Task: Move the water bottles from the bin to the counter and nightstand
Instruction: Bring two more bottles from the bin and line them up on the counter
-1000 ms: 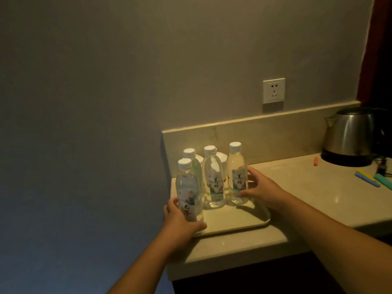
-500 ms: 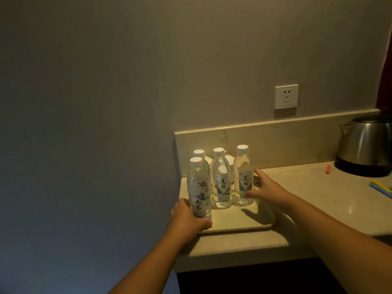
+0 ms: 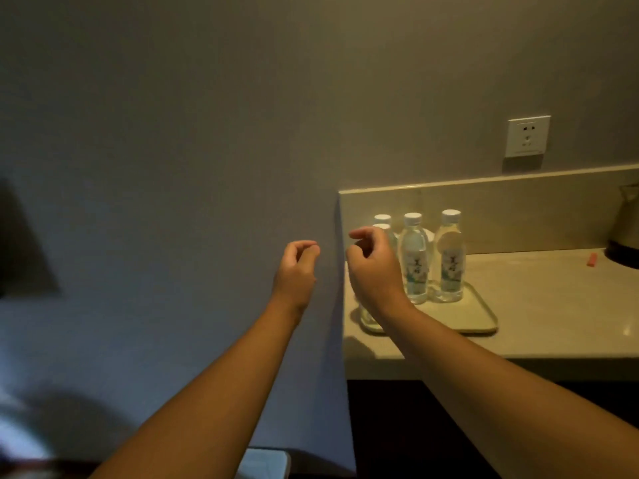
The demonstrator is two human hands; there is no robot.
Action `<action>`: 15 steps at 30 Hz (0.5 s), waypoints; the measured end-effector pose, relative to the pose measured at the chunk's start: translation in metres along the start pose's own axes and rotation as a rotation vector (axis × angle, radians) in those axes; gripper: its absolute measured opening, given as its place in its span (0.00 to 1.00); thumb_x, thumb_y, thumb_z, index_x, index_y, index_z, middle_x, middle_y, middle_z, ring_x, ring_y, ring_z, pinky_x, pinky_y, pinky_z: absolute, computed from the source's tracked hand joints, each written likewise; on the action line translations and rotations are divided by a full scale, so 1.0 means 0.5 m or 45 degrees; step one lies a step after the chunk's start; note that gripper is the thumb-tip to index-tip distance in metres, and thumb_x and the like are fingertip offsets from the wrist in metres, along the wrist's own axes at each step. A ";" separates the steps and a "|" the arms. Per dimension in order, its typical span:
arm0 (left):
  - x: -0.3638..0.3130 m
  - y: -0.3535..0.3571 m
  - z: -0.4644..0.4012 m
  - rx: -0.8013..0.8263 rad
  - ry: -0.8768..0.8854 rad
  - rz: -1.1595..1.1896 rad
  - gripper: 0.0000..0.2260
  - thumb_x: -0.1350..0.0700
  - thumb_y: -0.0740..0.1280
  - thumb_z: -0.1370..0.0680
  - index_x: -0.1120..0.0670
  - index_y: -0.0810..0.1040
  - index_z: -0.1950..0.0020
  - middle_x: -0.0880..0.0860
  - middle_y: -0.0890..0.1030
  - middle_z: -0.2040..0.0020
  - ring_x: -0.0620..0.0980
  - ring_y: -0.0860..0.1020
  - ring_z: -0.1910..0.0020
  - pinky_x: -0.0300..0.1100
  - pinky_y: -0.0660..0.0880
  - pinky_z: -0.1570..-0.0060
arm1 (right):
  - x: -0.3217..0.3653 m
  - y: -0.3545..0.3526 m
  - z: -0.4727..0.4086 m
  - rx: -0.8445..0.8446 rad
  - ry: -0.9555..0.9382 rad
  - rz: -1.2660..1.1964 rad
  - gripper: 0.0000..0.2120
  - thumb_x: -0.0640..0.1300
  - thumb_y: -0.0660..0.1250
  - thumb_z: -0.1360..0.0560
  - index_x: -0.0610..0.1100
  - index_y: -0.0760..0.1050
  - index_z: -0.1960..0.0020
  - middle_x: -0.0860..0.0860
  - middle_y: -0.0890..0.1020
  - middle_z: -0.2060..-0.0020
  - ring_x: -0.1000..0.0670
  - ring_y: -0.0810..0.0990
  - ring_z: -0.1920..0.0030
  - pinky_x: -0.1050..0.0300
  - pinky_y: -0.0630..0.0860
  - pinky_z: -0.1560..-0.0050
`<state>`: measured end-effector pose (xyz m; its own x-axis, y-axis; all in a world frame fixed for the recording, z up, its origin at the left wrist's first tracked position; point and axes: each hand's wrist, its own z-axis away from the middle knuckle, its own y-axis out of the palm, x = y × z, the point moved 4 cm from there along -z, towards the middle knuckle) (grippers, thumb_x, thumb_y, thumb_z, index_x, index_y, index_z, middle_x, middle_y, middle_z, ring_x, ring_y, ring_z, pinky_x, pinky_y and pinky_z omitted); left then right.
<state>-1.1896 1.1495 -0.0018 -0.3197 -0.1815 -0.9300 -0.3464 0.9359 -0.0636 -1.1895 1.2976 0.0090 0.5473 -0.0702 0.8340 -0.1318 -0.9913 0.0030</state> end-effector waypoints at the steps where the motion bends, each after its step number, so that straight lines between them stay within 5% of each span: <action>1: -0.009 -0.032 -0.004 -0.017 0.002 -0.002 0.05 0.56 0.62 0.18 0.49 0.76 0.50 0.49 0.78 0.55 0.45 0.76 0.56 0.42 0.73 0.60 | 0.014 0.039 0.008 0.014 -0.005 0.019 0.09 0.38 0.63 0.24 0.52 0.74 0.50 0.53 0.78 0.64 0.59 0.77 0.65 0.64 0.76 0.65; 5: -0.029 -0.187 -0.020 -0.088 -0.022 -0.011 0.06 0.56 0.62 0.19 0.50 0.76 0.55 0.49 0.80 0.57 0.47 0.77 0.57 0.44 0.72 0.62 | 0.041 0.224 0.042 0.220 0.192 0.112 0.06 0.43 0.62 0.24 0.48 0.77 0.49 0.51 0.82 0.58 0.49 0.81 0.56 0.51 0.78 0.55; 9: -0.022 -0.376 -0.026 -0.121 -0.069 0.010 0.05 0.56 0.62 0.20 0.54 0.75 0.54 0.49 0.79 0.59 0.50 0.77 0.60 0.43 0.71 0.64 | 0.038 0.417 0.108 0.491 0.576 0.104 0.08 0.47 0.60 0.21 0.45 0.75 0.54 0.47 0.80 0.58 0.48 0.80 0.59 0.52 0.76 0.59; 15: 0.068 -0.640 -0.009 -0.057 -0.153 -0.045 0.07 0.53 0.62 0.20 0.55 0.77 0.50 0.50 0.80 0.58 0.48 0.78 0.61 0.46 0.73 0.61 | 0.000 0.636 0.232 0.467 0.825 0.072 0.11 0.47 0.61 0.20 0.41 0.76 0.46 0.46 0.79 0.56 0.45 0.79 0.56 0.53 0.75 0.60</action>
<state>-1.0937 0.8425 -0.0113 -0.1994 -0.1744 -0.9643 -0.3957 0.9146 -0.0836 -1.1355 0.9696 -0.0539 -0.0641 -0.1546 0.9859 0.2008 -0.9697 -0.1390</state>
